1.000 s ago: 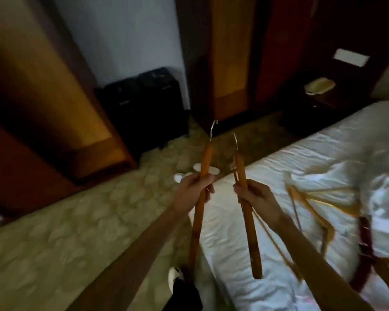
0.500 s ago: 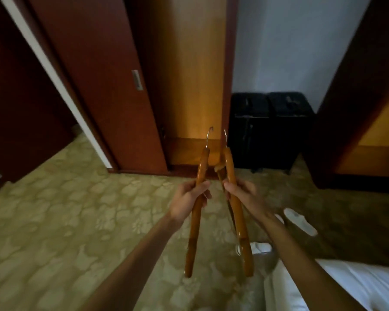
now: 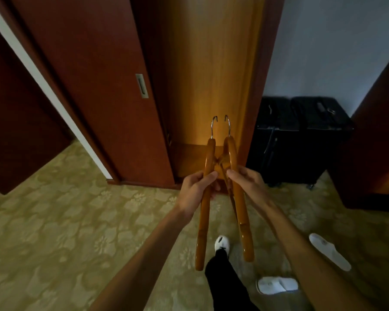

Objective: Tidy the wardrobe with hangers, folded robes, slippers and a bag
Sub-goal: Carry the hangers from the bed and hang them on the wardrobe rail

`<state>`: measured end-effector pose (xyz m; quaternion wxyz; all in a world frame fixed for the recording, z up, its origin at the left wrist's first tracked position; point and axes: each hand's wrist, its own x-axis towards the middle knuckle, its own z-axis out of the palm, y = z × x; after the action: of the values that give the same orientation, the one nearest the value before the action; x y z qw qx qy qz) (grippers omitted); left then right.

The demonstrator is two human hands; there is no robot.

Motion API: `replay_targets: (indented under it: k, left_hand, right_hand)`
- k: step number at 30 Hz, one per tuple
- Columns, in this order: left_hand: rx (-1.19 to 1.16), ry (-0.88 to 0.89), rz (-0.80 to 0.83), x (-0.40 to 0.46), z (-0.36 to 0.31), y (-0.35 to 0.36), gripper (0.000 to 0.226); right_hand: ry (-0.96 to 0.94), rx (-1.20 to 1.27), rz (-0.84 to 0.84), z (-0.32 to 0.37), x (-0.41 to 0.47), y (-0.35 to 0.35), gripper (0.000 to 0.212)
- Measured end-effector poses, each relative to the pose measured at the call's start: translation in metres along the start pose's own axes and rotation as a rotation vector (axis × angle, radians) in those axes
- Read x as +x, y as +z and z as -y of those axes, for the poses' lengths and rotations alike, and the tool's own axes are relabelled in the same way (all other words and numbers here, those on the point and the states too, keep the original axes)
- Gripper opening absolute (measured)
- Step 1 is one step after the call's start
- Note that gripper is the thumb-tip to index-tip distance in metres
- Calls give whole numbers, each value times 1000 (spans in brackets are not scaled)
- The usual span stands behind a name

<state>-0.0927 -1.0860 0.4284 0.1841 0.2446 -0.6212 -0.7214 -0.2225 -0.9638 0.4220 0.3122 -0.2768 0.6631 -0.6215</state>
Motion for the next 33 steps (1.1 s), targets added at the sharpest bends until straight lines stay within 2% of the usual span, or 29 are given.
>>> replay_targets:
  k: [4,7,11,14,19,26,33]
  left_hand:
    - [26,31,22,115,-27,-13,25]
    - [25,46,27,205,-59,-24,26]
    - [66,97,21,303,-105,-33,36]
    - [65,112,18,376,-136,-40,33]
    - [60,143,29,484,-177,-54,35]
    - [82,200,140,629,-244,-74,41]
    - [11,252,276,732,-346,-67,32]
  right_hand:
    - [-17,51,0,18,114,-11,42]
    - [-40,85,-15,45,200,-22,36]
    - [-95,37,-28,79,296,-38,39]
    - [-120,34,-55,107,370,-50,30]
    - [-216,62,-68,152,471,-62,35]
    - [-337,72,-244,209,611,-73,33]
    - [-427,56,-433,288,719,-90,40]
